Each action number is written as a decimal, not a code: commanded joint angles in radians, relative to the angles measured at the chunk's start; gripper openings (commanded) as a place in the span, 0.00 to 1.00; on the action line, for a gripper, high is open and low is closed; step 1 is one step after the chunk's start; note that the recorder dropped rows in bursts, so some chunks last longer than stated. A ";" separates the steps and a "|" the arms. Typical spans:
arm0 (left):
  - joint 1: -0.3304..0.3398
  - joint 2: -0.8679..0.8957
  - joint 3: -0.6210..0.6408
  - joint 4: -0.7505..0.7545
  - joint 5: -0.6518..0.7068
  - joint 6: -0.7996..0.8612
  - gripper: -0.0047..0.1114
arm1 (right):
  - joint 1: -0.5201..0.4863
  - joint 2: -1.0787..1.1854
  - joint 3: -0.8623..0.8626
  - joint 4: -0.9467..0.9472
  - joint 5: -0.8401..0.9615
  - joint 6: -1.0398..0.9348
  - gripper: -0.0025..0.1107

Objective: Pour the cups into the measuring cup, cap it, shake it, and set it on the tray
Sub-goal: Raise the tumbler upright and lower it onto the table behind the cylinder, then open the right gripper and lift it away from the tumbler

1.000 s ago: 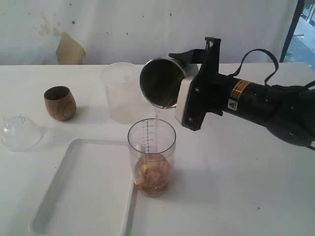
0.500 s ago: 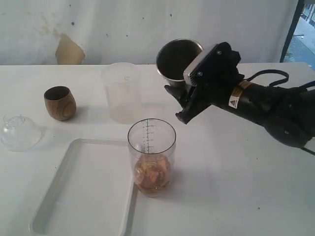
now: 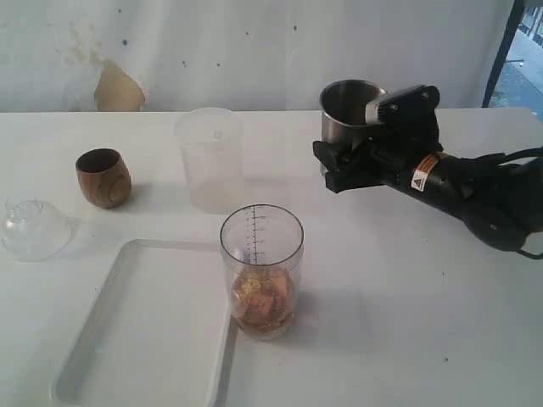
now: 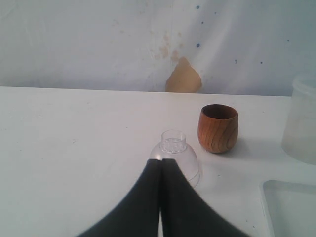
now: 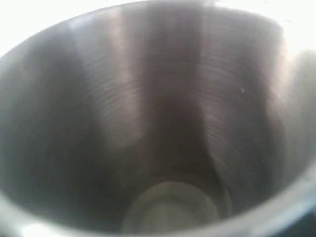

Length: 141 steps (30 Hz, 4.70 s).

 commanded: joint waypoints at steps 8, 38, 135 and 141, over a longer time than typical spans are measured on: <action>-0.002 -0.005 0.005 -0.001 -0.009 0.000 0.04 | -0.029 0.198 -0.132 -0.110 -0.092 0.043 0.02; -0.002 -0.005 0.005 -0.001 -0.009 0.000 0.04 | -0.028 0.325 -0.275 -0.338 -0.028 0.232 0.36; -0.002 -0.005 0.005 -0.001 -0.009 0.000 0.04 | -0.029 -0.422 -0.213 -1.003 0.162 0.998 0.02; -0.002 -0.005 0.005 -0.001 -0.009 0.000 0.04 | -0.029 -0.627 -0.099 -1.039 0.275 1.073 0.02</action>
